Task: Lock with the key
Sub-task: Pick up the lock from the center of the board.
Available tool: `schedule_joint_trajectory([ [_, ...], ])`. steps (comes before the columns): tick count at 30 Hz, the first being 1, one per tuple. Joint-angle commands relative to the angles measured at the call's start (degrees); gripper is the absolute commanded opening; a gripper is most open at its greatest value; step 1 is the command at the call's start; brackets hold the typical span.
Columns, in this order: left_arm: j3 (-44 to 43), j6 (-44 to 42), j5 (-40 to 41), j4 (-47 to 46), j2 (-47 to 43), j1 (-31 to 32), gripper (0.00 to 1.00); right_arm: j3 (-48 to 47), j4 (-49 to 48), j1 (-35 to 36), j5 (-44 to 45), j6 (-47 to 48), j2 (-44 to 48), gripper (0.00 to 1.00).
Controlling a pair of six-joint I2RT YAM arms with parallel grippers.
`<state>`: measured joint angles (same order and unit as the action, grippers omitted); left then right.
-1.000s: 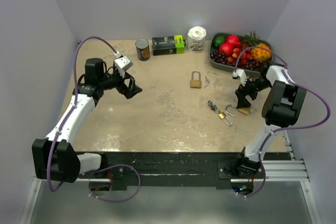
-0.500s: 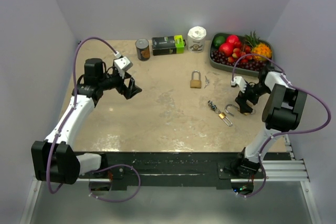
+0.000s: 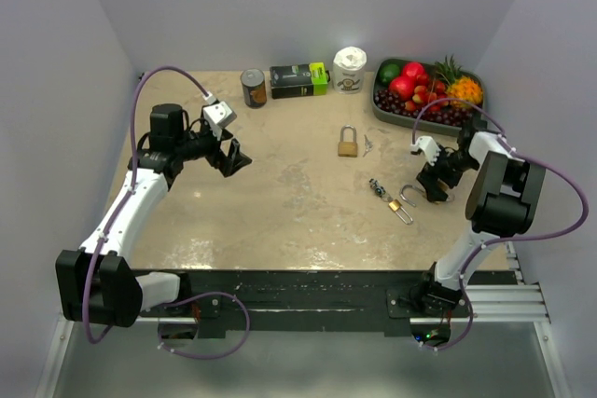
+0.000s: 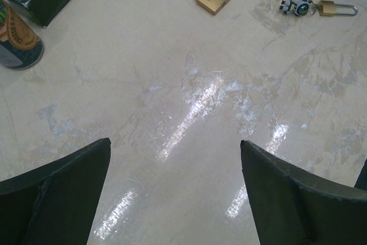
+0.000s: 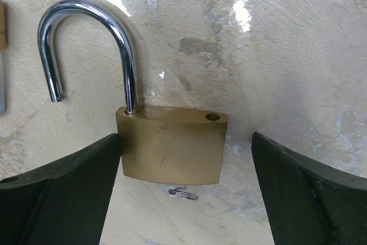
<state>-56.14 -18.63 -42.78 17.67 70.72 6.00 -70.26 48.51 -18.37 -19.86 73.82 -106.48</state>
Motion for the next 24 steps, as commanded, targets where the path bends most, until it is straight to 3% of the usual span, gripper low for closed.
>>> schedule_joint_trajectory([
  [1, -0.9, -0.53, 0.24, -2.47, -0.05, -0.37, 0.99, 3.54, -3.33, -0.09, 3.42, -2.89, 2.23, 0.99],
  [9, -0.11, 1.05, 0.51, -3.61, -0.41, -0.37, 0.99, 8.82, -7.38, 0.09, 3.95, -3.69, 4.44, 0.95],
  [14, -0.02, 1.49, 0.69, -3.61, -0.58, -0.29, 0.99, 8.65, -5.98, 0.0, 2.02, -3.51, 4.35, 0.81],
  [17, -0.55, 2.19, 1.04, -3.61, -0.41, -0.37, 0.99, 7.16, -3.69, 0.0, -0.61, -3.25, 5.49, 0.65],
  [21, -1.6, 6.23, 3.4, -5.01, 0.47, -0.37, 0.99, 2.6, 0.43, 0.09, -4.48, -2.98, 7.16, 0.37],
  [22, -2.13, 7.72, 4.02, -5.1, 0.73, -0.37, 0.99, 1.8, 2.27, 0.09, -5.79, -2.89, 7.33, 0.25],
  [24, -3.71, 9.22, 6.12, -5.19, 1.78, -0.29, 0.99, -0.22, 3.95, 0.09, -6.77, -2.28, 7.6, 0.16],
])
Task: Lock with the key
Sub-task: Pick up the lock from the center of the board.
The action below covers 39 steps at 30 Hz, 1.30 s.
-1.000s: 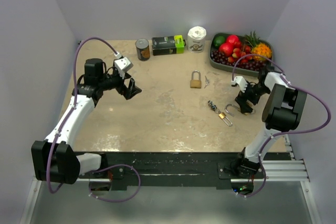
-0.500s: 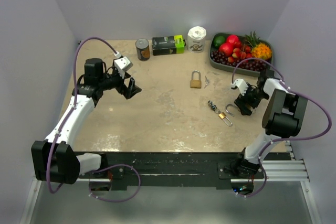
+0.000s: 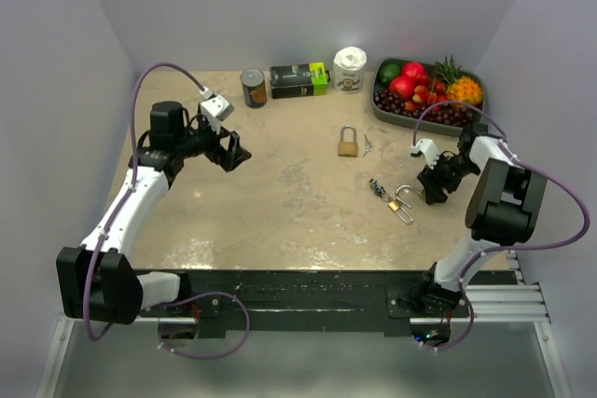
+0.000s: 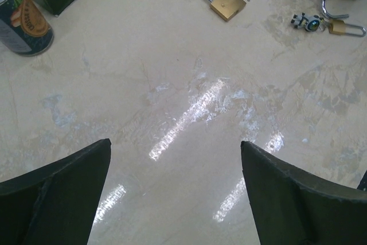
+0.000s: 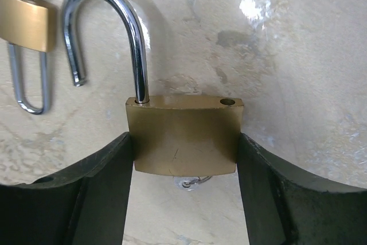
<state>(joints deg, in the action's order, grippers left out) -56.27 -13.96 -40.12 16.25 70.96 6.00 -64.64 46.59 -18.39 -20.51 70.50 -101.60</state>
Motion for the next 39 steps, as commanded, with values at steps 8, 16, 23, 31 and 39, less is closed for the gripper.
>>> schedule_joint_trajectory([
  [8, -1.66, 7.63, 2.59, -10.07, -1.52, -0.37, 0.99, -10.76, 13.96, 0.37, -10.95, 3.06, 7.9, 0.0],
  [16, -6.58, -0.28, -18.83, -1.3, 4.1, -0.29, 0.99, -15.51, 19.68, 12.57, -20.26, -2.19, 13.27, 0.0],
  [23, 1.43, 2.18, -20.0, -13.09, 0.23, 8.22, 0.98, -18.06, 11.96, 30.33, -27.82, -20.2, 15.38, 0.0],
  [31, 3.62, 3.23, -19.12, -12.56, 1.38, 18.87, 0.85, -17.54, -0.61, 45.89, -28.27, -36.65, 16.17, 0.0],
  [39, 6.17, 2.88, -21.23, -10.71, 0.23, 20.46, 0.6, -18.94, -3.95, 49.59, -27.83, -40.44, 15.47, 0.0],
])
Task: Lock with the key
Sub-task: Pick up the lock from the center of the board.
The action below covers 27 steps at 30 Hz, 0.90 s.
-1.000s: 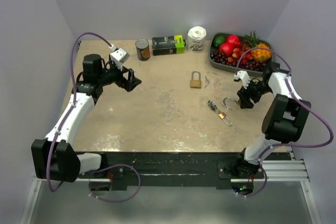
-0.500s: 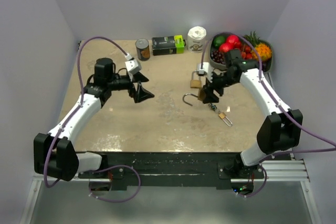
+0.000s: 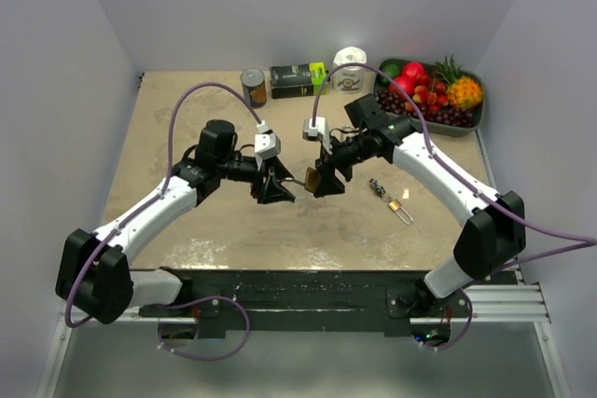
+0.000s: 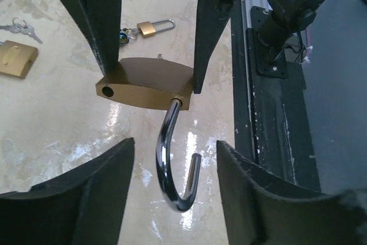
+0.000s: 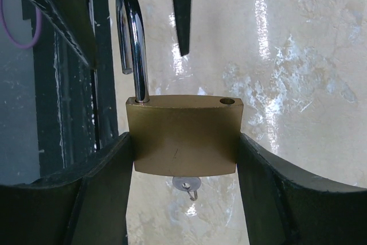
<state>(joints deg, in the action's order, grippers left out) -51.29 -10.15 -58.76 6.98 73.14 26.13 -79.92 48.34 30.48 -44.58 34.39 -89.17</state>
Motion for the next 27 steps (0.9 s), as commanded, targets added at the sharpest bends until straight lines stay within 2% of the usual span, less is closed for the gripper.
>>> schedule_joint_trajectory([
  [1, 1.8, -1.01, -2.59, -1.53, -2.13, 0.33, 0.56, -3.66, -5.88, 0.81, -3.68, -4.51, 3.12, 0.0],
  [9, 1.37, -6.98, -2.85, 4.79, -2.66, 0.33, 0.38, -4.1, -5.62, 2.3, -3.32, -4.34, 3.73, 0.0],
  [18, 1.37, -12.69, -2.5, 11.29, -4.5, 0.06, 0.38, -4.37, -2.38, 3.45, -2.88, -1.17, 4.09, 0.0],
  [27, 0.49, -13.14, -2.94, 13.06, -4.85, -0.11, 0.36, -3.58, -0.26, 3.89, -2.44, 1.2, 4.79, 0.0],
])
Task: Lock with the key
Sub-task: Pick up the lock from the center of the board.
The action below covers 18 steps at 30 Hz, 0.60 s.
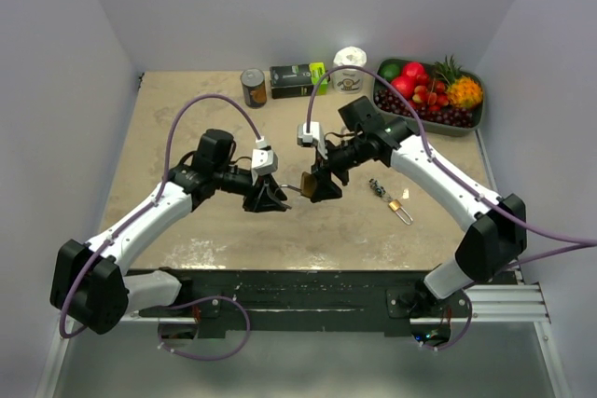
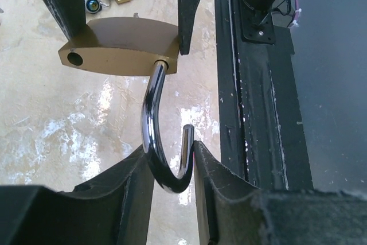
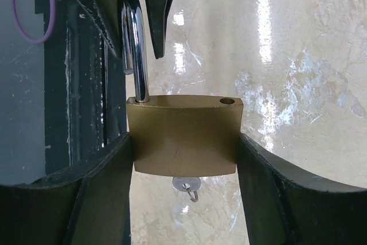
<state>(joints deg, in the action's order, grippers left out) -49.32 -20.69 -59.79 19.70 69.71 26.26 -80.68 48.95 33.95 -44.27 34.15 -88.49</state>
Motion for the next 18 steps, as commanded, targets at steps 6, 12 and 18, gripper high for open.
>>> schedule_joint_trajectory([
  [6, -1.74, -2.08, -2.26, -0.28, -1.16, -0.25, 0.34, -2.55, -0.43, 0.5, -2.66, 2.06, 4.46, 0.0],
  [12, -1.66, -1.37, -2.7, -0.81, -1.16, -0.25, 0.33, -2.2, -0.69, 0.76, -2.22, 2.06, 4.73, 0.0],
  [18, -1.74, 0.12, -2.96, -1.6, -1.51, -0.25, 0.34, -1.67, -1.31, 1.02, -1.79, 1.71, 4.9, 0.0],
])
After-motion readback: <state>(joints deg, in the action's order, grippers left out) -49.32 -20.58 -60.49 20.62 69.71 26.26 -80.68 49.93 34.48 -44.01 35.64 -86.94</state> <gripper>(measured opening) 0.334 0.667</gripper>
